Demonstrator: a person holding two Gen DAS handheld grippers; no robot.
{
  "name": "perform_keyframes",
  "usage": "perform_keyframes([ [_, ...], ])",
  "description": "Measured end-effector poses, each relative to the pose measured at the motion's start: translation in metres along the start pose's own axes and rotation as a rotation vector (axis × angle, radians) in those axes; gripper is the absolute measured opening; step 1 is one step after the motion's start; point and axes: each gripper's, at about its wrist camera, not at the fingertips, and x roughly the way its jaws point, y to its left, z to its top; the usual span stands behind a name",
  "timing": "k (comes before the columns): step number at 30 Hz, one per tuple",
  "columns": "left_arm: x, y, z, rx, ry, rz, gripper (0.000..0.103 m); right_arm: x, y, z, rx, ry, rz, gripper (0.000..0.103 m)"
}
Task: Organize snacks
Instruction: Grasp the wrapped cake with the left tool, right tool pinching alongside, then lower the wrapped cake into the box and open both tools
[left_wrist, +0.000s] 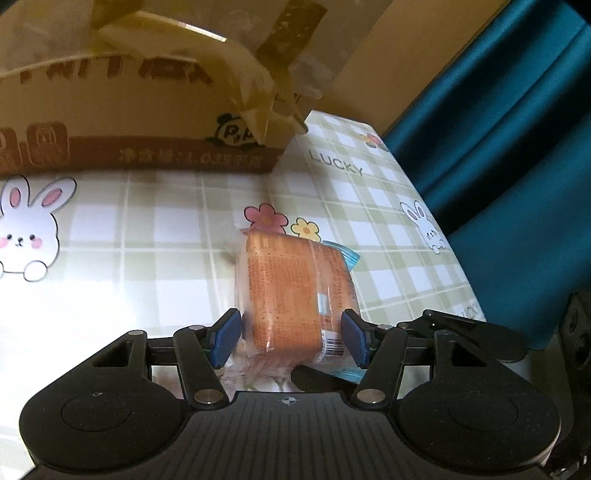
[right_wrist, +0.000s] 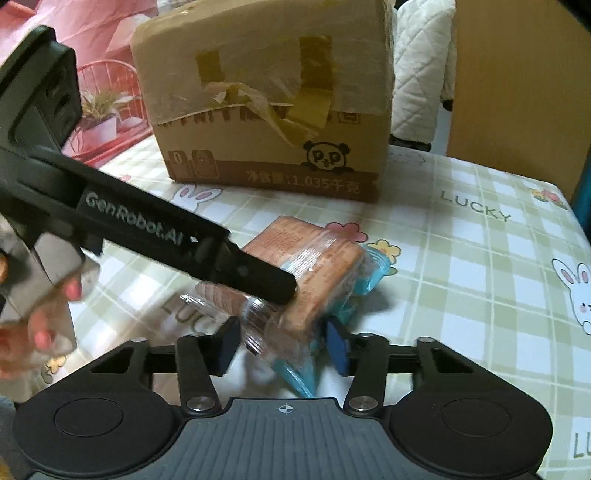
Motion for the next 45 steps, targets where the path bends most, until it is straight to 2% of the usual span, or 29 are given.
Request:
perform_keyframes([
  [5, -0.023, -0.001, 0.002, 0.024, -0.051, 0.004, 0.056, -0.007, 0.009, 0.010, -0.025, -0.032, -0.003, 0.042],
  [11, -0.073, -0.014, 0.024, 0.078, -0.191, 0.024, 0.056, -0.032, 0.025, 0.051, -0.093, -0.146, -0.009, 0.042],
  [20, -0.147, -0.033, 0.088, 0.178, -0.403, 0.034, 0.056, -0.073, 0.036, 0.145, -0.202, -0.314, -0.038, 0.042],
  [25, -0.167, -0.027, 0.128, 0.177, -0.469, 0.064, 0.056, -0.071, 0.040, 0.206, -0.254, -0.356, -0.018, 0.042],
  [28, -0.171, -0.013, 0.152, 0.174, -0.479, 0.092, 0.056, -0.054, 0.040, 0.240, -0.290, -0.362, 0.004, 0.042],
  [33, -0.165, 0.019, 0.183, 0.119, -0.454, 0.126, 0.056, -0.012, 0.036, 0.282, -0.262, -0.330, 0.061, 0.042],
  [40, -0.153, 0.053, 0.200, 0.071, -0.412, 0.138, 0.056, 0.035, 0.049, 0.302, -0.299, -0.260, 0.041, 0.042],
  [45, -0.149, 0.061, 0.198, 0.059, -0.386, 0.148, 0.054, 0.053, 0.047, 0.304, -0.262, -0.230, 0.036, 0.042],
])
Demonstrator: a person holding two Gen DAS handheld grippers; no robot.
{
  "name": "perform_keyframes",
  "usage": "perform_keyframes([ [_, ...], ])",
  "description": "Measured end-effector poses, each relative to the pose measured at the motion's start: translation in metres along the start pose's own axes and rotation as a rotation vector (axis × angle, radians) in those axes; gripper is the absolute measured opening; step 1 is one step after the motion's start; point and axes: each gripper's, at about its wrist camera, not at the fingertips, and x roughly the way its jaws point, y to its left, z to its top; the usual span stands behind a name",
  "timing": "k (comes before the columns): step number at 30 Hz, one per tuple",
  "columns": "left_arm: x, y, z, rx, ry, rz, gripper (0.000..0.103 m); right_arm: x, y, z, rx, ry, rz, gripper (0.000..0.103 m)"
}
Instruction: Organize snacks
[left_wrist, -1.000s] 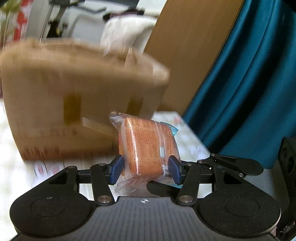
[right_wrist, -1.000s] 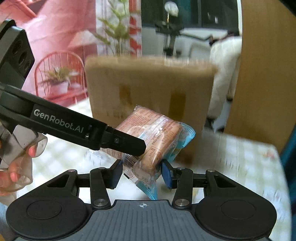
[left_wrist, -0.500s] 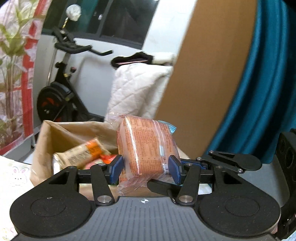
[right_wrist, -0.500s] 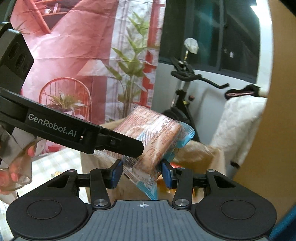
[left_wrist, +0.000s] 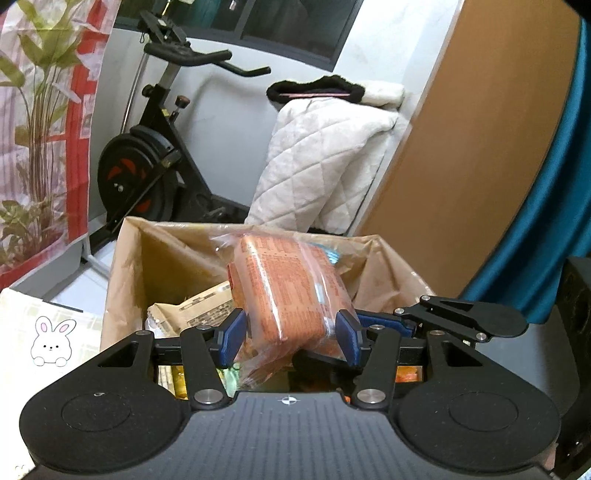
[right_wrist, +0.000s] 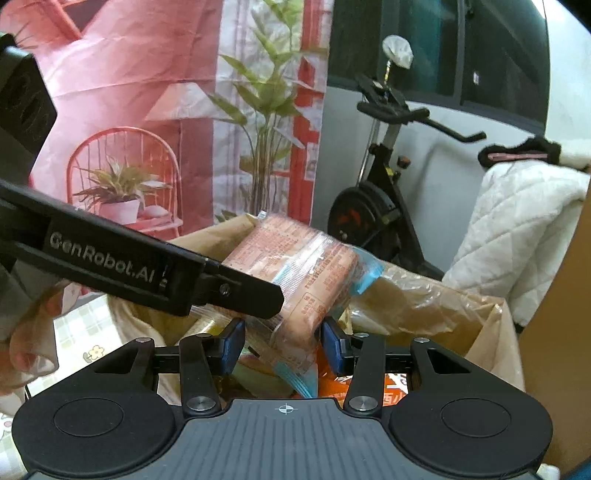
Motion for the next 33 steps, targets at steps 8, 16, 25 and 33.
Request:
perform_keyframes([
  [8, -0.012, 0.002, -0.001, 0.053, -0.011, 0.044, 0.065, -0.015, -0.012, -0.014, 0.044, 0.015, -0.086, 0.063],
  [16, -0.062, -0.023, 0.002, 0.178, -0.101, 0.194, 0.087, -0.073, -0.020, -0.018, 0.163, -0.084, -0.187, 0.099],
  [25, -0.126, -0.062, -0.002, 0.246, -0.191, 0.291, 0.093, -0.141, -0.005, -0.024, 0.250, -0.152, -0.260, 0.102],
  [33, -0.164, -0.094, -0.016, 0.310, -0.240, 0.412, 0.095, -0.189, 0.002, -0.038, 0.357, -0.200, -0.271, 0.102],
])
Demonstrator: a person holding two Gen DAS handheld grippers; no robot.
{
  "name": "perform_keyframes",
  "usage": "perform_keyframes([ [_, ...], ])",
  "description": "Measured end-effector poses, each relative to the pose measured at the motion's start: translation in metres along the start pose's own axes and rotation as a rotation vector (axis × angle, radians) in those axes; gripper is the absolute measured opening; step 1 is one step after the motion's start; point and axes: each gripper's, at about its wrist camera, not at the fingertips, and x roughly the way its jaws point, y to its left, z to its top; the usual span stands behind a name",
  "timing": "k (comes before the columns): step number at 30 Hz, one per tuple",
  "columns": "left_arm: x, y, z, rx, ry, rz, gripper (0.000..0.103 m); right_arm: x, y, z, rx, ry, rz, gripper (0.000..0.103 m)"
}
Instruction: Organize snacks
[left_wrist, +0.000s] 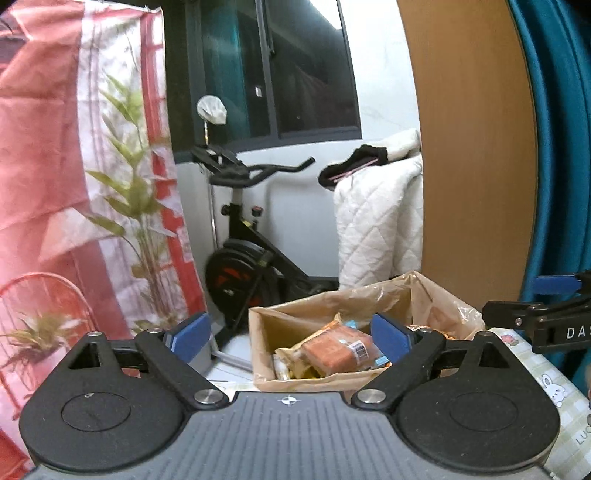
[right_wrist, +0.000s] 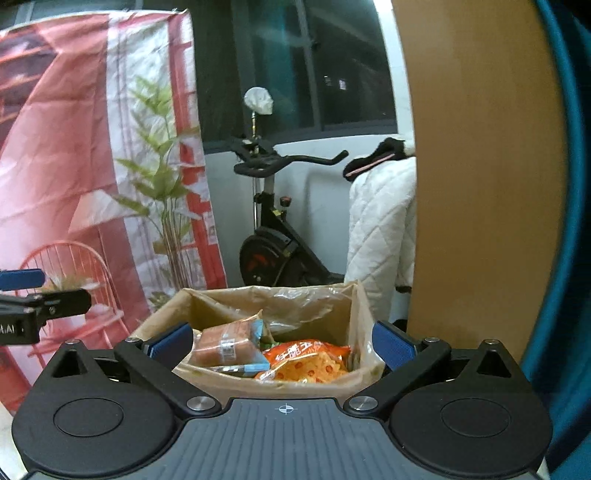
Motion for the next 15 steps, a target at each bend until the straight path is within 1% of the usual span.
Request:
perform_keyframes([
  [3, -0.013, 0.001, -0.001, -0.042, -0.008, -0.030, 0.095, -0.012, -0.001, -0.002, -0.001, -0.011, -0.021, 0.102],
  [6, -0.022, 0.002, -0.004, -0.083, -0.019, -0.044, 0.095, -0.023, -0.004, -0.004, 0.019, -0.017, -0.016, 0.102],
  [9, -0.027, -0.001, -0.009, -0.077, -0.027, -0.048, 0.095, -0.032, -0.004, -0.006, 0.029, -0.023, -0.017, 0.102],
  [11, -0.032, -0.003, -0.012, -0.068, -0.037, -0.035, 0.095, -0.037, -0.003, -0.007, 0.029, -0.026, -0.017, 0.102],
  [15, -0.039, -0.002, -0.014, -0.090, -0.040, -0.033, 0.095, -0.044, -0.001, -0.013, 0.035, -0.030, -0.015, 0.102],
])
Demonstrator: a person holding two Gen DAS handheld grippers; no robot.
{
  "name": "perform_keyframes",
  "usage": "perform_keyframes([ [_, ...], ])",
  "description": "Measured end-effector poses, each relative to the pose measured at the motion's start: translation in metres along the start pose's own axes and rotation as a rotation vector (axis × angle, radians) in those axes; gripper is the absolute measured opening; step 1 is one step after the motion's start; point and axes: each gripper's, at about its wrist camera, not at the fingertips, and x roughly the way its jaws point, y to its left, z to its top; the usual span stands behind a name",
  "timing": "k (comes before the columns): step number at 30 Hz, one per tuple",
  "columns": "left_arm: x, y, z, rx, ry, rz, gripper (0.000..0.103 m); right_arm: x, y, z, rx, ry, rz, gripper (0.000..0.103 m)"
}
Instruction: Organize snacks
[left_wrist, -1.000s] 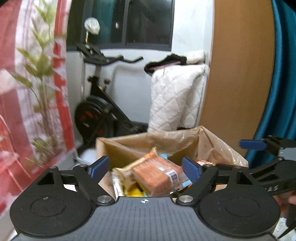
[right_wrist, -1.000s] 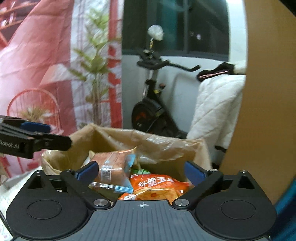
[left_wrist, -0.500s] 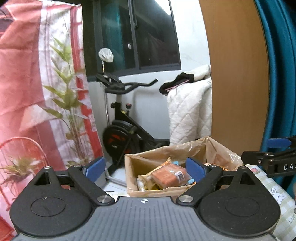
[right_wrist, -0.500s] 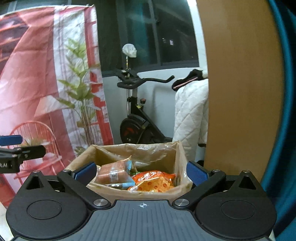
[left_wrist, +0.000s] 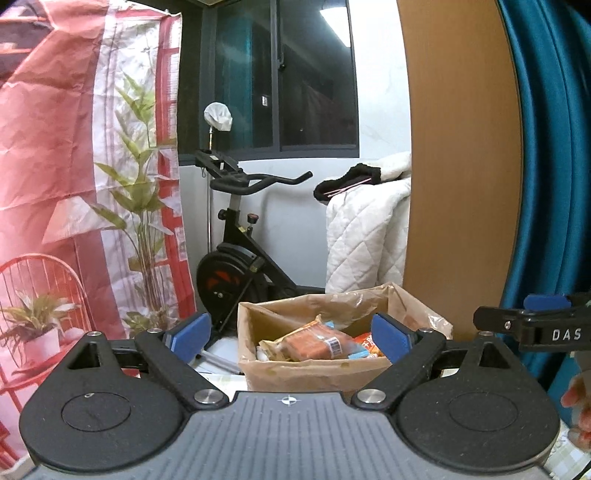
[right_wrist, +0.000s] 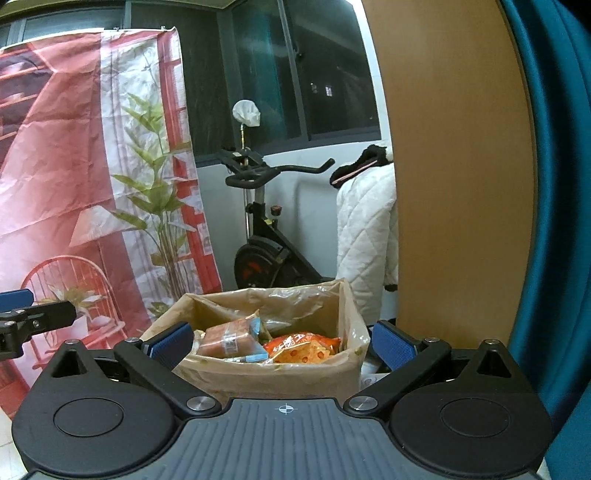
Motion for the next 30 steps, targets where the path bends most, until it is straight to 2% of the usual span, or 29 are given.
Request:
perform_keyframes([
  [8, -0.011, -0.002, -0.006, -0.002, -0.006, 0.018, 0.095, -0.007, 0.002, -0.006, 0.001, 0.015, 0.001, 0.102],
  [30, -0.012, -0.009, -0.005, -0.027, 0.003, 0.052, 0.095, -0.010, 0.005, -0.006, -0.019, 0.021, 0.003, 0.102],
])
